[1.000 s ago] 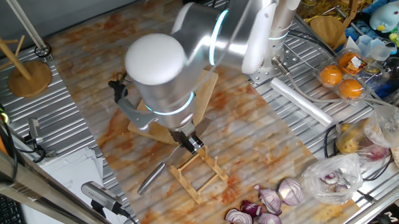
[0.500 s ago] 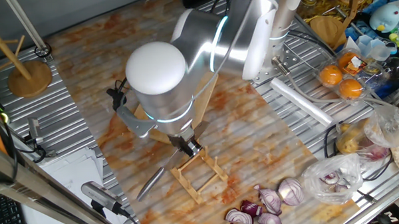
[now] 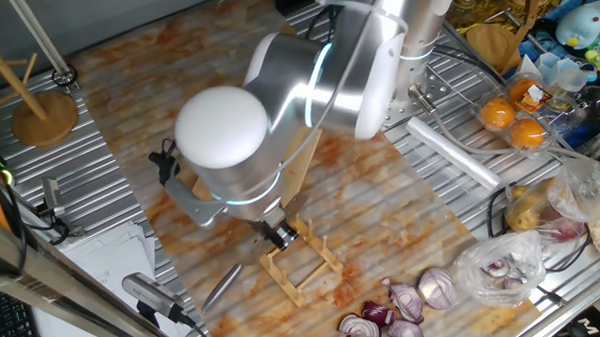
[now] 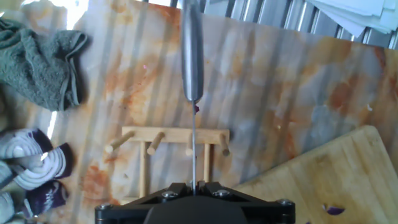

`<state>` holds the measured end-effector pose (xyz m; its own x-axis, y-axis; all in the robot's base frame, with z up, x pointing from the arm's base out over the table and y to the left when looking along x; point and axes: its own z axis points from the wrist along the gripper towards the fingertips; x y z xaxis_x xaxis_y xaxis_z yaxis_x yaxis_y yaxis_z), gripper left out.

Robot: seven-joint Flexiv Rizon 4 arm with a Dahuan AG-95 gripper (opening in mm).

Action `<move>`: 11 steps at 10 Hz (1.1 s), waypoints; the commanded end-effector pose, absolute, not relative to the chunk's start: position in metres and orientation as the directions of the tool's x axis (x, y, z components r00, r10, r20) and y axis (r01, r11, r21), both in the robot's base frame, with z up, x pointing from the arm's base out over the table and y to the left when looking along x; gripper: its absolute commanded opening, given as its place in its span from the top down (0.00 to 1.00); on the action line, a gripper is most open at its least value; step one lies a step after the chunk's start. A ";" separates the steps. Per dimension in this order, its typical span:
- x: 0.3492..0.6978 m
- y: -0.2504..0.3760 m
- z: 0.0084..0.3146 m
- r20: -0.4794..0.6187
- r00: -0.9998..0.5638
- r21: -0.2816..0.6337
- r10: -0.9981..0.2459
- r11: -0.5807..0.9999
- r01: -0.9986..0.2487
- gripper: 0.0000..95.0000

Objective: Chop the onions

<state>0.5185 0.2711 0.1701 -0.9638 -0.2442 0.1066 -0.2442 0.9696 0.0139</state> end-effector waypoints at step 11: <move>0.511 0.259 0.168 0.064 -0.994 -0.027 -0.089 0.995 -0.091 1.00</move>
<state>0.5121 0.2601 0.1675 -0.9894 -0.1225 0.0786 -0.1246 0.9919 -0.0228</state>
